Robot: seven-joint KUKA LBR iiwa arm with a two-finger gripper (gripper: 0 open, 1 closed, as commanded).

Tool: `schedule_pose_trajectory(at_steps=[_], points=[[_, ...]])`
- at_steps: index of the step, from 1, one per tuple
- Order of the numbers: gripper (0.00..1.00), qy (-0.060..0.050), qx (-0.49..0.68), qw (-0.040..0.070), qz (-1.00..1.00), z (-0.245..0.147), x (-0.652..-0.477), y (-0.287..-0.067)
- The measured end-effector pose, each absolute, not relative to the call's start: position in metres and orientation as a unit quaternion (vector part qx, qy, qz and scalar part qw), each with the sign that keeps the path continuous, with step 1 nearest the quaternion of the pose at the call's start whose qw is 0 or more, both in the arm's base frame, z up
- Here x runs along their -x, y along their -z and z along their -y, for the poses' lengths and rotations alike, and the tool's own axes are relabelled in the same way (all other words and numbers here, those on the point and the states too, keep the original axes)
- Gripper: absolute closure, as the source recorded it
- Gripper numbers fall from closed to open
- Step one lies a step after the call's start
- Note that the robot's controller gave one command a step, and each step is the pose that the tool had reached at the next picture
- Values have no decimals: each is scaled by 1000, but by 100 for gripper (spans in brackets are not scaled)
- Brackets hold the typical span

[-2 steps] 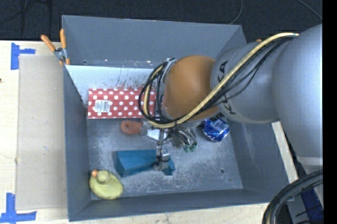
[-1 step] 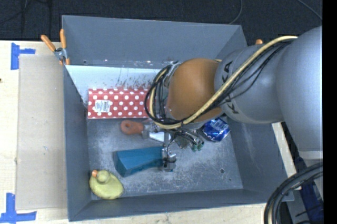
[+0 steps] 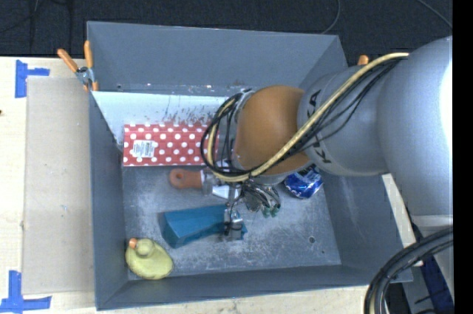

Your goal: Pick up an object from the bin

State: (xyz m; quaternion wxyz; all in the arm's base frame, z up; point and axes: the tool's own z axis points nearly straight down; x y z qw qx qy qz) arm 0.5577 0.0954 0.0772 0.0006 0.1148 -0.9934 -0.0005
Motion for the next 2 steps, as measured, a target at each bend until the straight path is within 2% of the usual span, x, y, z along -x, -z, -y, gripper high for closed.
schedule_pose_trajectory(at_steps=[1, 2], points=[[0, 1, -211, 2, 977, -100, -547, -73], [100, 1, -72, 1, 997, -99, -531, -70]])
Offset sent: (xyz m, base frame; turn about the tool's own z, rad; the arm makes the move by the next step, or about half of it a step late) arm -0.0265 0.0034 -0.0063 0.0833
